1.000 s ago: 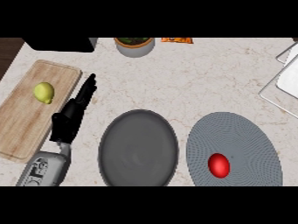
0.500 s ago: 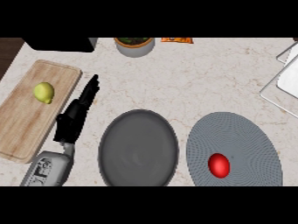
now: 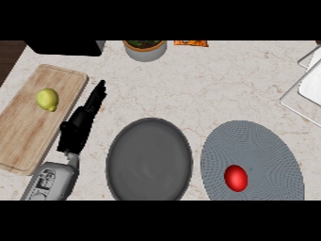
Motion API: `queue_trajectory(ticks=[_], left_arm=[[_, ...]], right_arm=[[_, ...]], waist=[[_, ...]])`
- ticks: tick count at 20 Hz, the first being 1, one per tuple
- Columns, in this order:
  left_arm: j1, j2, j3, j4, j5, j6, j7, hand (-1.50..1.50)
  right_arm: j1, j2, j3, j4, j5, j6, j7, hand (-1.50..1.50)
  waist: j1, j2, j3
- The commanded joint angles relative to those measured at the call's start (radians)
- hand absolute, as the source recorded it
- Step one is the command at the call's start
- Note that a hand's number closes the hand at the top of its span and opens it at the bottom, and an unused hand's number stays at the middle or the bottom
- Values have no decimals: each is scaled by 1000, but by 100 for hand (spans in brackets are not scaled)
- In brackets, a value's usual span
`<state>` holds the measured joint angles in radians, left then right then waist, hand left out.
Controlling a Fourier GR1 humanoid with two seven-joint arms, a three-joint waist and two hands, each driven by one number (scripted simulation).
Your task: Pick the sweet potato from the placemat and place it in the tiered shelf
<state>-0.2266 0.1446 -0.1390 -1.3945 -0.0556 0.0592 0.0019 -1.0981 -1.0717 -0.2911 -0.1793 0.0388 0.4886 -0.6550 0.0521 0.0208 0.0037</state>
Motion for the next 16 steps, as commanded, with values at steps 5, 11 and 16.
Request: queue_trajectory(ticks=[5,11,16], left_arm=[[4,-8,-1,-3,-5,2,-6,0],[3,-10,-9,-12,-13,2,-13,0],[-15,-4,-10,-41,3,-19,20,0]], right_arm=[[-99,-84,-152,125,-151,121,228,-150],[-91,-207,-174,151,-169,117,364,-150],[-8,-251,-116,139,-111,191,389,-150]], waist=[[4,1,0],[17,15,3],[19,23,9]])
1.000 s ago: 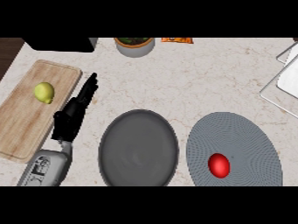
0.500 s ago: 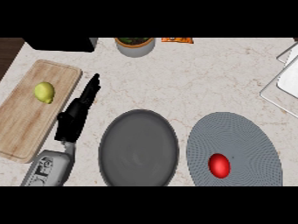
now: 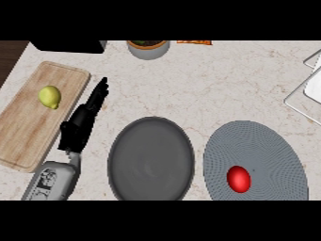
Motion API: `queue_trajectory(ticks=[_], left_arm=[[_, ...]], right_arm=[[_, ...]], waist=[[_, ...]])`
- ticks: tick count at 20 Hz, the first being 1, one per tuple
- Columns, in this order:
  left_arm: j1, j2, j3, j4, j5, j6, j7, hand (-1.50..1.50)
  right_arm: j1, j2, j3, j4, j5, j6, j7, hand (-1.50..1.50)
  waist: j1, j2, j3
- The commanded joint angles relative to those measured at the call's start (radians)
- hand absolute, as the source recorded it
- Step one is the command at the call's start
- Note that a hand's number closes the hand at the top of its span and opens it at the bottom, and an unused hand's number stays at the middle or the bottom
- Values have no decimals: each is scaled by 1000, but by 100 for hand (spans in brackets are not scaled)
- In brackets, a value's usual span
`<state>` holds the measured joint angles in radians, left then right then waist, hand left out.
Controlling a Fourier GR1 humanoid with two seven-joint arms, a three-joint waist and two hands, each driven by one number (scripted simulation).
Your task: Pick the sweet potato from the placemat and place it in the tiered shelf
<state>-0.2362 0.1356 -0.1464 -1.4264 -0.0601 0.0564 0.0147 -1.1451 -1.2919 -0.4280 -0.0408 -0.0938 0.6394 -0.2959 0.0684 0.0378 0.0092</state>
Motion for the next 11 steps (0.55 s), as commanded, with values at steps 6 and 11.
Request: queue_trajectory(ticks=[6,11], left_arm=[[-1,-9,-3,-6,-1,4,-1,0],[12,3,7,-15,2,1,-16,0]], right_arm=[[88,-74,30,-24,33,74,-18,-150],[152,-75,39,-20,44,119,-64,-150]], waist=[[0,15,10],[-3,14,15]])
